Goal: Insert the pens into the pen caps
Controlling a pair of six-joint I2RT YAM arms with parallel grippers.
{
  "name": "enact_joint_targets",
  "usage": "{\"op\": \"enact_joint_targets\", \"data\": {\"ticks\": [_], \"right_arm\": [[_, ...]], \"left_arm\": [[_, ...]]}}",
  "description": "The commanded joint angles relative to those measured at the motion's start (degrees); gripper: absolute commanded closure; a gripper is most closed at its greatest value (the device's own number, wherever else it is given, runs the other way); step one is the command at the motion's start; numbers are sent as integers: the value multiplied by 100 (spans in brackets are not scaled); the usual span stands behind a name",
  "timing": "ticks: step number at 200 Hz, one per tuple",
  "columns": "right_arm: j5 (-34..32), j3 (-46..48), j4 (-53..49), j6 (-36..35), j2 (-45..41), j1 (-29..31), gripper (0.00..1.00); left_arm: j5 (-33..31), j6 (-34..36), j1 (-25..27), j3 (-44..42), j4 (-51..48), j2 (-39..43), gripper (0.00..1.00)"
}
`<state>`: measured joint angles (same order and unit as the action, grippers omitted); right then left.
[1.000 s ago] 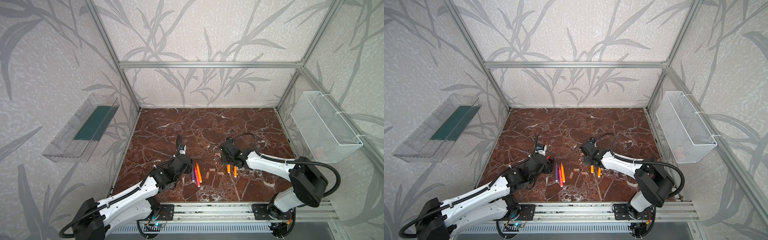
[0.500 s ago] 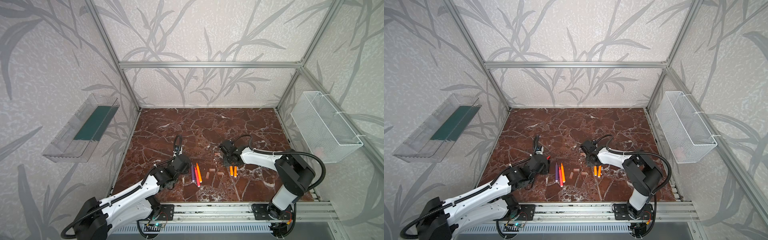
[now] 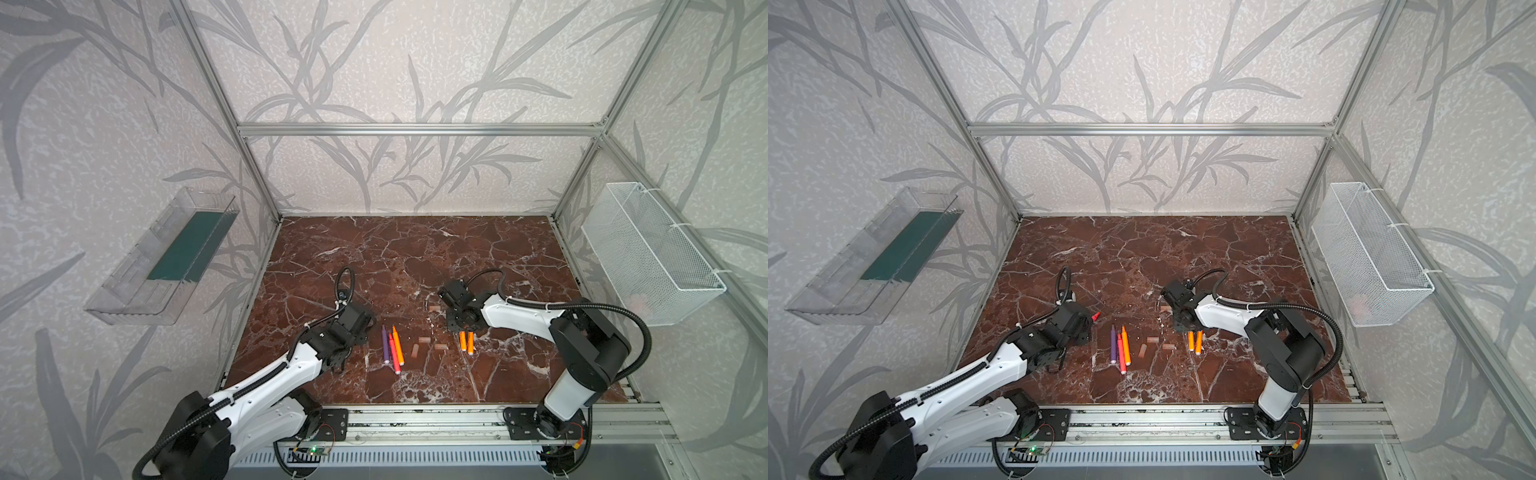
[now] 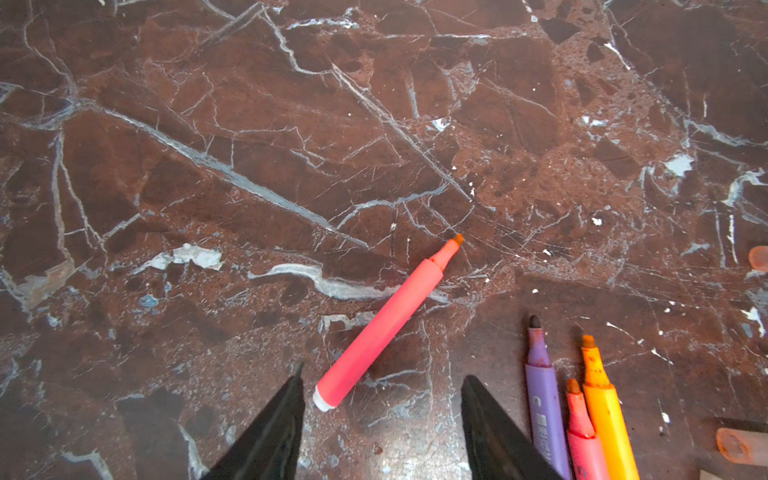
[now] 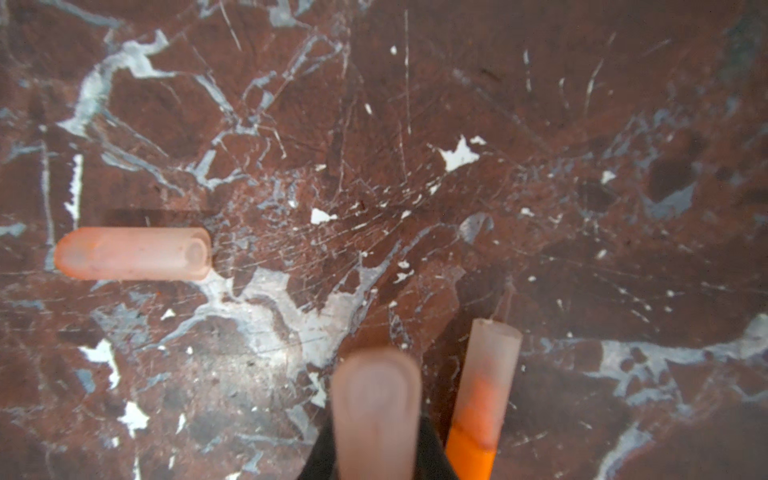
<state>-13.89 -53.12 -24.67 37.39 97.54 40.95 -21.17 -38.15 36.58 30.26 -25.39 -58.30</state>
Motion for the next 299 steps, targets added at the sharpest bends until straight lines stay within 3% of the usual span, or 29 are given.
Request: {"op": "enact_joint_targets", "data": {"ticks": [1, 69, 128, 242, 267, 286, 299], "right_arm": [[-158, 137, -208, -36, 214, -61, 78], [-267, 127, -224, 2, 241, -83, 79], [-466, 223, -293, 63, -139, -87, 82], [-298, 227, -226, -51, -1438, -74, 67], [-351, 302, -191, -53, -1594, -77, 66], [-379, 312, -178, -49, -1637, -78, 66], [-368, 304, -183, -49, -1647, -78, 66]], "left_arm": [[25, -114, -87, 103, -184, 2, 39], [181, -70, -214, 111, -144, -16, 40], [483, -31, -368, 219, -25, -510, 40], [488, -306, -475, 771, -65, -2157, 40], [875, -214, -465, 691, 85, -2201, 48], [1059, -201, -460, 583, 220, -2220, 63], [1105, -206, -462, 511, 301, -2249, 67]]}}
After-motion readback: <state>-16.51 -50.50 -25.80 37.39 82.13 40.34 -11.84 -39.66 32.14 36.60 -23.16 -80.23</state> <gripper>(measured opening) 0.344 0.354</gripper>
